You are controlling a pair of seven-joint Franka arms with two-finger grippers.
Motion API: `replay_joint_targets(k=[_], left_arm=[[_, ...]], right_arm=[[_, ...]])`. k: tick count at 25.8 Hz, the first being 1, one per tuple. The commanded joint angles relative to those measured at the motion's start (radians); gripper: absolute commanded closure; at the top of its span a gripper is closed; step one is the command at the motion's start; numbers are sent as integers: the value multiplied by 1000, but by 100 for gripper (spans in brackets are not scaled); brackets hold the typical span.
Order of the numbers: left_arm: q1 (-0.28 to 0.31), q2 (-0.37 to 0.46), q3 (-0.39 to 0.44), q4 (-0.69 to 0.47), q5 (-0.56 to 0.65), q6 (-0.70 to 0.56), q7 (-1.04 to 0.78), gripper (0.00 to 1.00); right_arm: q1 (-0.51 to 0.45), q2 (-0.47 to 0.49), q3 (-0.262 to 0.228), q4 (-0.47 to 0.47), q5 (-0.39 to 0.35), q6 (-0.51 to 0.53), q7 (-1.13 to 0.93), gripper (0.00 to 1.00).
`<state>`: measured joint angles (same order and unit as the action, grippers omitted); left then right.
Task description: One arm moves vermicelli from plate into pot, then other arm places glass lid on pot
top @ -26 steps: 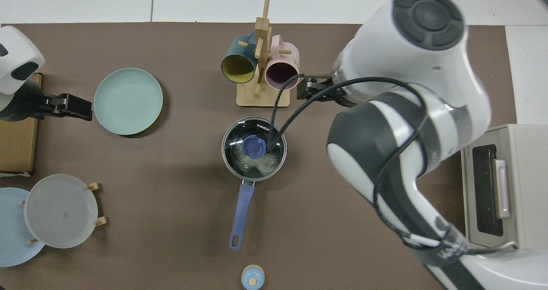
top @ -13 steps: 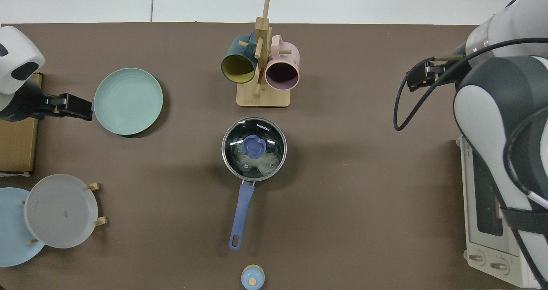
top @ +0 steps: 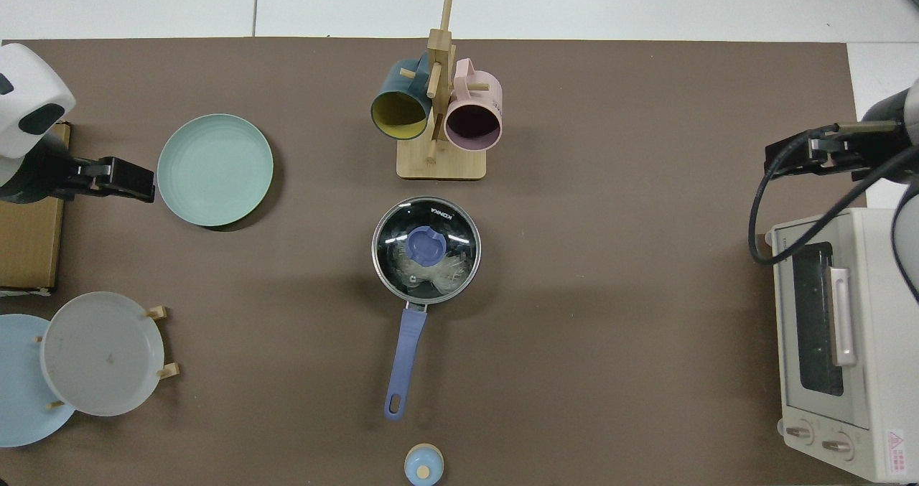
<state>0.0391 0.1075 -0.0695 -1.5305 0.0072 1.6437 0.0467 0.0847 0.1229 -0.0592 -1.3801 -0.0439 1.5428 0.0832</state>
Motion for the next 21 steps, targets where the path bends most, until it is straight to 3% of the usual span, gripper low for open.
replay_joint_targets(k=[1,7,21], left_arm=[[4,-29,-1,-34,7,4,5,0],[4,-28,-1,-34,7,4,5,0],[4,-28,-1,-34,7,4,5,0]], right_arm=[[-22,-126,-8,-151,22,23,-68,0],[-10,-196,-93,-252,22,88,-152,0],[-23,-193,-83,-243,22,92,-151,0]])
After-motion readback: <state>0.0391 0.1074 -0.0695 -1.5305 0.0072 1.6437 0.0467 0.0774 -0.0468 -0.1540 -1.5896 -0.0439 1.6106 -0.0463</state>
